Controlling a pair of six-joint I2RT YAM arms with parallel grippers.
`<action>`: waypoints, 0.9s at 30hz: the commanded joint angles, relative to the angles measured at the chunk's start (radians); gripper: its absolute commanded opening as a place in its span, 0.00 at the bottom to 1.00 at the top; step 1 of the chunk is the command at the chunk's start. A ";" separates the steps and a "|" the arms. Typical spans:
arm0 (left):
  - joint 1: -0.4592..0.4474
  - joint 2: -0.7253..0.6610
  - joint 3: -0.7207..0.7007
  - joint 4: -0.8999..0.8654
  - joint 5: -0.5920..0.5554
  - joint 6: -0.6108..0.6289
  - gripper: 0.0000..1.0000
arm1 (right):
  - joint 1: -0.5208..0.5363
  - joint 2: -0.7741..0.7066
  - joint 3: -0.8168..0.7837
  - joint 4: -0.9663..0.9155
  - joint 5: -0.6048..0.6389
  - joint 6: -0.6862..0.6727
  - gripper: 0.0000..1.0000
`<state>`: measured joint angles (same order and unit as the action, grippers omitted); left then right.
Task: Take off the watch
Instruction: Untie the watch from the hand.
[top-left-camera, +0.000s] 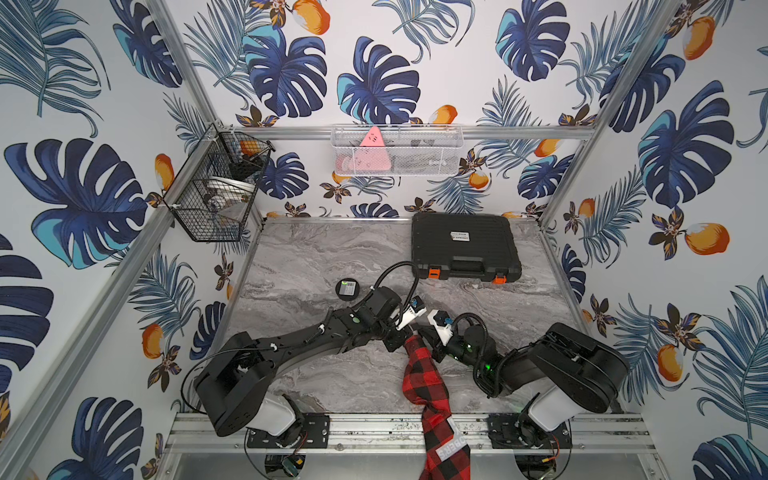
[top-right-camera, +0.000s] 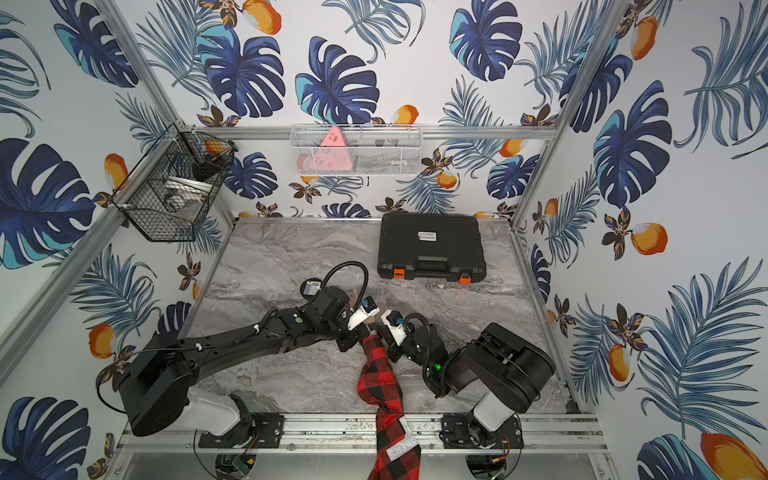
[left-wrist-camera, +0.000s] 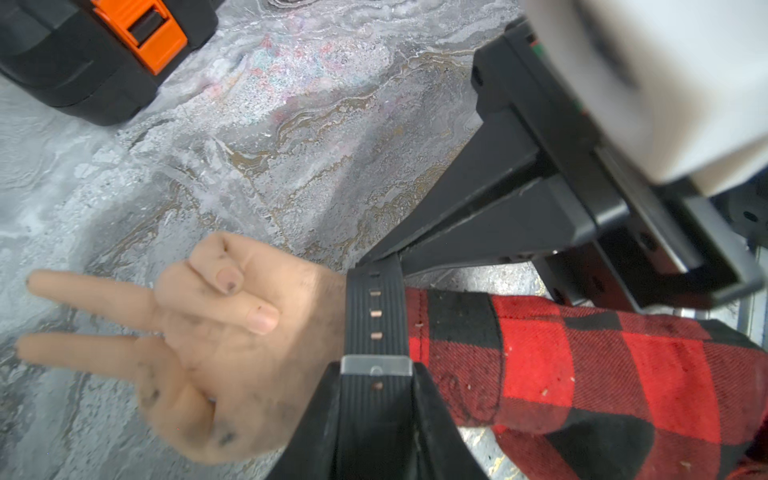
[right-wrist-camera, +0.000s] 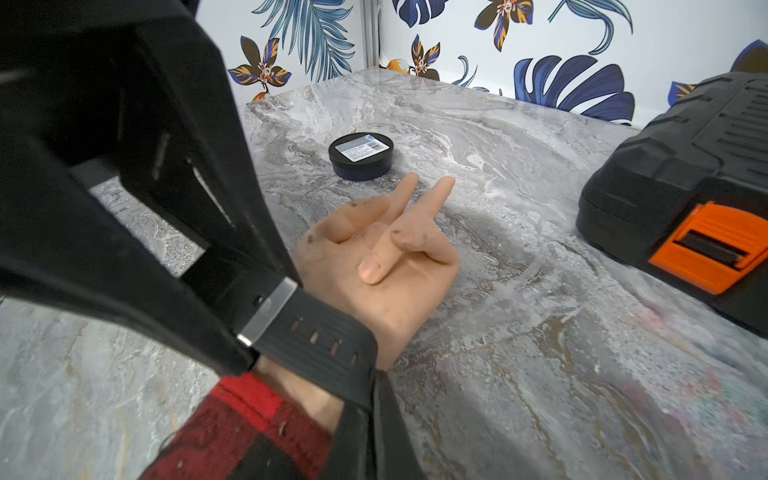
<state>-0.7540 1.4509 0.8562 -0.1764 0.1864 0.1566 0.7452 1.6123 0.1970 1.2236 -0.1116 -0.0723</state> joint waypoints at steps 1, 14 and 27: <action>0.005 -0.013 -0.009 -0.083 -0.058 -0.025 0.25 | -0.007 -0.003 -0.004 -0.043 0.166 0.011 0.00; 0.010 -0.057 -0.070 -0.038 -0.124 -0.097 0.25 | -0.006 -0.017 0.006 -0.096 0.174 0.023 0.00; 0.015 -0.055 -0.097 0.028 -0.154 -0.161 0.24 | -0.006 -0.058 0.028 -0.236 0.211 0.066 0.00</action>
<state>-0.7494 1.3960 0.7647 -0.0872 0.1345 0.0422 0.7460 1.5589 0.2276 1.0813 -0.0662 -0.0418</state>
